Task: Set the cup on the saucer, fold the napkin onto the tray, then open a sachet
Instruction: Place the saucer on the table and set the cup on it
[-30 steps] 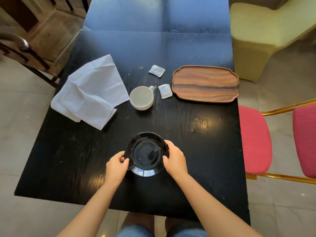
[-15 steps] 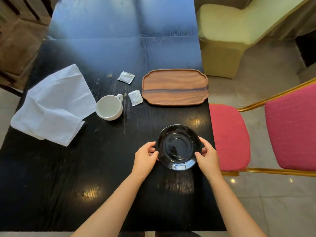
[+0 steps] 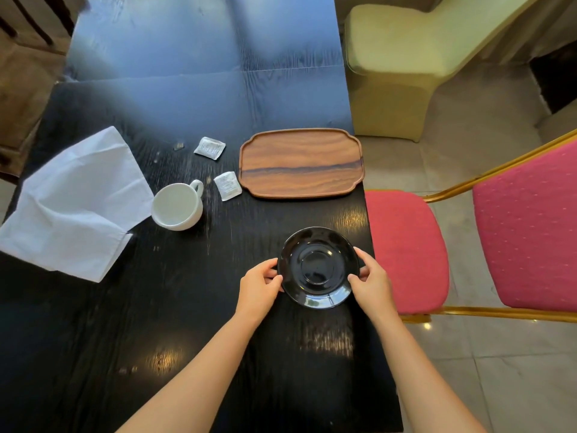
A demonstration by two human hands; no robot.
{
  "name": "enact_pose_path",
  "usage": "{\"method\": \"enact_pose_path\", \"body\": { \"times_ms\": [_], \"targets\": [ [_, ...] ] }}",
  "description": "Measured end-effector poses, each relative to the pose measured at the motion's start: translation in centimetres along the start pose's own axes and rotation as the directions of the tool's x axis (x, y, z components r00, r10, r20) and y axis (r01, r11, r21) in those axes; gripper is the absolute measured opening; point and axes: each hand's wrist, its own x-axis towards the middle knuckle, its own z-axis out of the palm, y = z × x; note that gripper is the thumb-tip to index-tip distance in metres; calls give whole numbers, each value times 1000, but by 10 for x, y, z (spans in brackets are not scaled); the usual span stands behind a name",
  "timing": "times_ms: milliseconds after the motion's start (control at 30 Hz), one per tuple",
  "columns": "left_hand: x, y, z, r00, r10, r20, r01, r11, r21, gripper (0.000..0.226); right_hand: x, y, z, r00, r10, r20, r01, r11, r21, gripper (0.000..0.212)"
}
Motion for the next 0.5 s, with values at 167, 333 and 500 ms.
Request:
{"method": "enact_pose_path", "body": {
  "times_ms": [167, 333, 500],
  "targets": [
    [1, 4, 0, 1000, -6, -17, 5, 1000, -18, 39, 6, 0, 1, 1000, -8, 2, 8, 1000, 1, 58],
    [3, 7, 1, 1000, -13, -26, 13, 1000, -17, 41, 9, -1, 2, 1000, -20, 17, 20, 1000, -19, 58],
    [7, 10, -2, 1000, -8, -19, 7, 1000, -30, 43, 14, -3, 2, 999, -26, 40, 27, 999, -28, 58]
  ]
}}
